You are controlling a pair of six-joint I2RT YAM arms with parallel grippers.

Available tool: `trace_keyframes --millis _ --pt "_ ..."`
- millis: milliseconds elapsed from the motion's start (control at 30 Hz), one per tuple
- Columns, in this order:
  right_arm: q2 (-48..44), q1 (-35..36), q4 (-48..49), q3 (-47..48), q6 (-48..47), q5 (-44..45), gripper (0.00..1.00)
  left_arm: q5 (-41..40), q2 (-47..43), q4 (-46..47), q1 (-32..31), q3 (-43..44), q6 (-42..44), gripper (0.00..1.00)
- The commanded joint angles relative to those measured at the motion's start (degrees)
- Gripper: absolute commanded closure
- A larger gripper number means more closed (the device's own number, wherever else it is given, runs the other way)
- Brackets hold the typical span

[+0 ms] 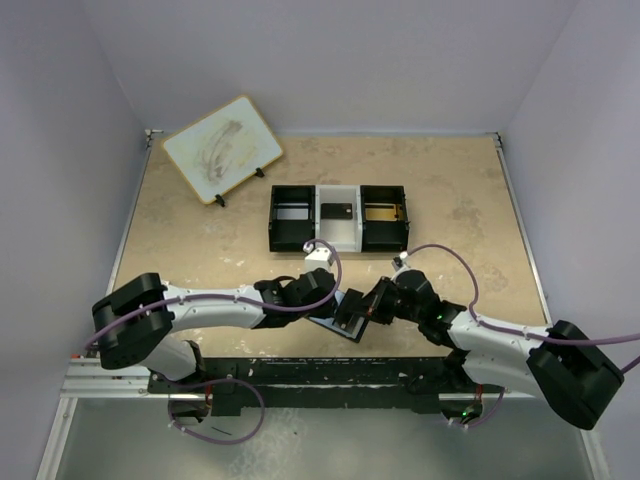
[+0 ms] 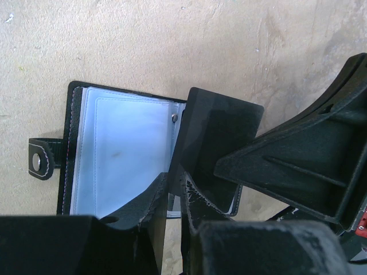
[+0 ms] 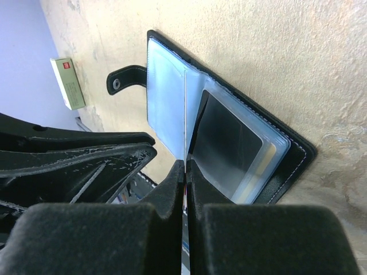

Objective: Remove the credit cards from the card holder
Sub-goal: Remove the credit card from the card holder.

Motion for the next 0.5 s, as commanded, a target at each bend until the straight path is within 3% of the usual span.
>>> trace_keyframes --millis 0,467 --pt "-0.7 0.0 -1.0 1.9 -0.7 1.6 1.00 1.4 0.9 2.1 -0.3 0.3 1.2 0.88" --pt "-7.1 0.0 -9.1 3.6 -1.3 6.8 1.00 3.5 1.8 2.2 -1.1 1.5 1.8 0.88"
